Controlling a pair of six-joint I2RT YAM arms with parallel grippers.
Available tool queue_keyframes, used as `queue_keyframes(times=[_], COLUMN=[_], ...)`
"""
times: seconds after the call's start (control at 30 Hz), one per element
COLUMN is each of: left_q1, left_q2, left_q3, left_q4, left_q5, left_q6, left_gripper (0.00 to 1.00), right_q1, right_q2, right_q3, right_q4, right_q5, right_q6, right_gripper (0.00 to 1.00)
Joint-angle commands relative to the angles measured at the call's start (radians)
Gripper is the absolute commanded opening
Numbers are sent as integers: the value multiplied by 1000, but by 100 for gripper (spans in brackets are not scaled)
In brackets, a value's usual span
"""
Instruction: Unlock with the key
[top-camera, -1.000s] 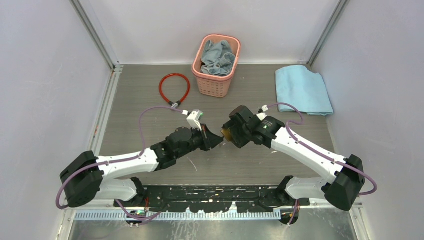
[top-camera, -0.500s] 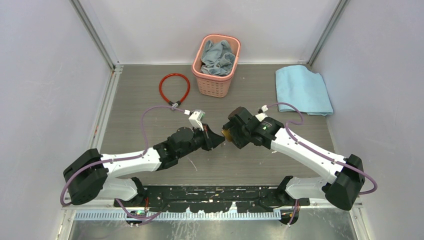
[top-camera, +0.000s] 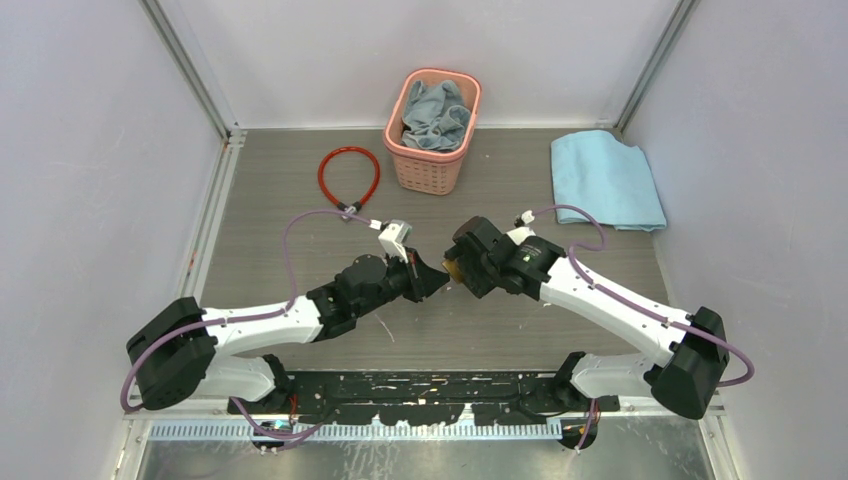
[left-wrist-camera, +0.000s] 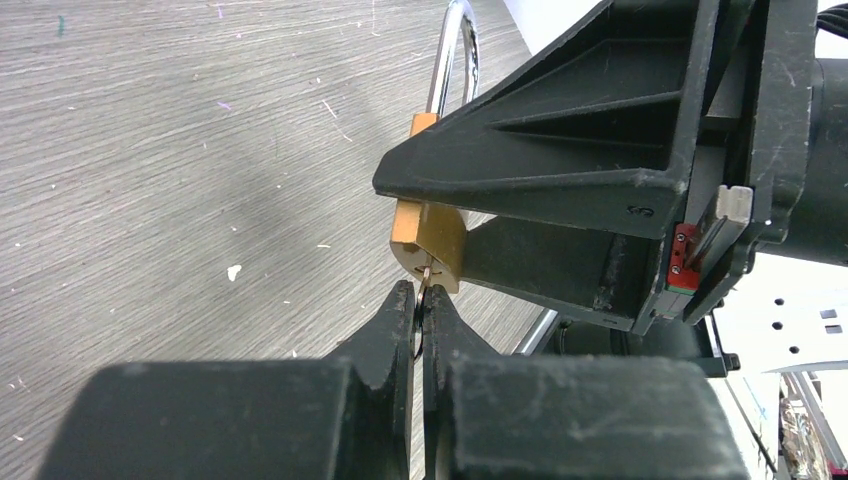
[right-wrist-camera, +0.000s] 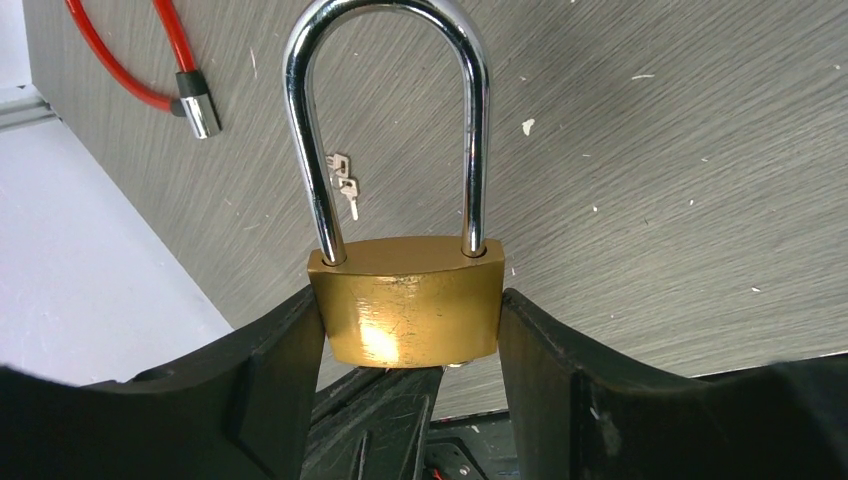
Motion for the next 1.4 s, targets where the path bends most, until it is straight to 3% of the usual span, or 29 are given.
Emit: queue_keyframes(times=[0.0,0.4,1.37], left_q1=[11,9,9], left_q2=[2,-56,-23], left_q3=[21,81,121], left_q4=[189,-12,-35], left_q5=[-36,2,-1], left_q6=[4,276,434], left_gripper=[0,0,0], right_q1=[50,50,50], right_q2=[-11,16,87], right_q3=[45,78,165], right_q4=[94,30,-80], right_q5=[-79,-57,-62], right_q6=[26,27,56], right_gripper=[1,1,1])
